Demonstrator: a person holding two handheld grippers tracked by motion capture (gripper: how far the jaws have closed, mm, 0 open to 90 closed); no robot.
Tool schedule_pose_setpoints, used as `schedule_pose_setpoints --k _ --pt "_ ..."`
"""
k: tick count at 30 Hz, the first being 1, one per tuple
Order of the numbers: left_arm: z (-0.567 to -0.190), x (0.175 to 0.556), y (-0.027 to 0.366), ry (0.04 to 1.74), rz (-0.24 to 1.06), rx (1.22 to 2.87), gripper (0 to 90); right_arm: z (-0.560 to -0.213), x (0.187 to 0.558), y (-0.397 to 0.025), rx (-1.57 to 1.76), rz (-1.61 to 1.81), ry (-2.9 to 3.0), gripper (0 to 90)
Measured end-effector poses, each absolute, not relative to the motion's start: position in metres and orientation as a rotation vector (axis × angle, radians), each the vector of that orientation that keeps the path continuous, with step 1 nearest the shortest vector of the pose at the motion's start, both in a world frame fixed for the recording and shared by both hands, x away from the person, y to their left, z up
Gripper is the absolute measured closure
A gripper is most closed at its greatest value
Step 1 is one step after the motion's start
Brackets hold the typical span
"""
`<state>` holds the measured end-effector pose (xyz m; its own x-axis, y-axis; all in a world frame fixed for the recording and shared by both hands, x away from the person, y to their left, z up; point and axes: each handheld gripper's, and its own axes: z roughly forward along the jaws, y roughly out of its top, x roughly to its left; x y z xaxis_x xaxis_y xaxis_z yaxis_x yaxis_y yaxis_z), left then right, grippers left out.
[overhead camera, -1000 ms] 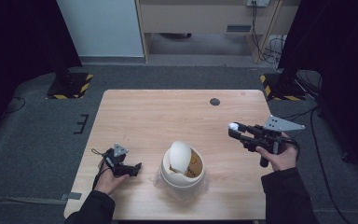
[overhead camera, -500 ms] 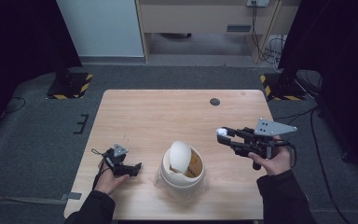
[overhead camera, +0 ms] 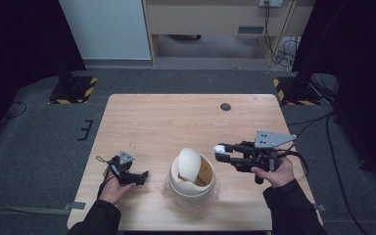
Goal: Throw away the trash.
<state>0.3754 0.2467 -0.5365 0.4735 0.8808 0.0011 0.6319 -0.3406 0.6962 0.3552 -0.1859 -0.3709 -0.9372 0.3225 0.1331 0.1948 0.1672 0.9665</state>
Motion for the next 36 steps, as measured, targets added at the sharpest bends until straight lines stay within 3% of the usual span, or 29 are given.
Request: schedule_pose_setpoints --k 25,30,36 --pt "-0.537 0.375 0.247 1.248 0.507 2.089 0.0 -0.408 0.357 -0.159 0.467 1.708 2.622 63.7" --pt "-0.537 0.375 0.247 1.248 0.507 2.089 0.0 -0.415 0.357 -0.152 0.465 1.668 2.652 55.1" --pt "-0.537 0.375 0.247 1.248 0.507 2.089 0.0 -0.411 0.358 -0.156 0.469 1.693 2.622 51.5"
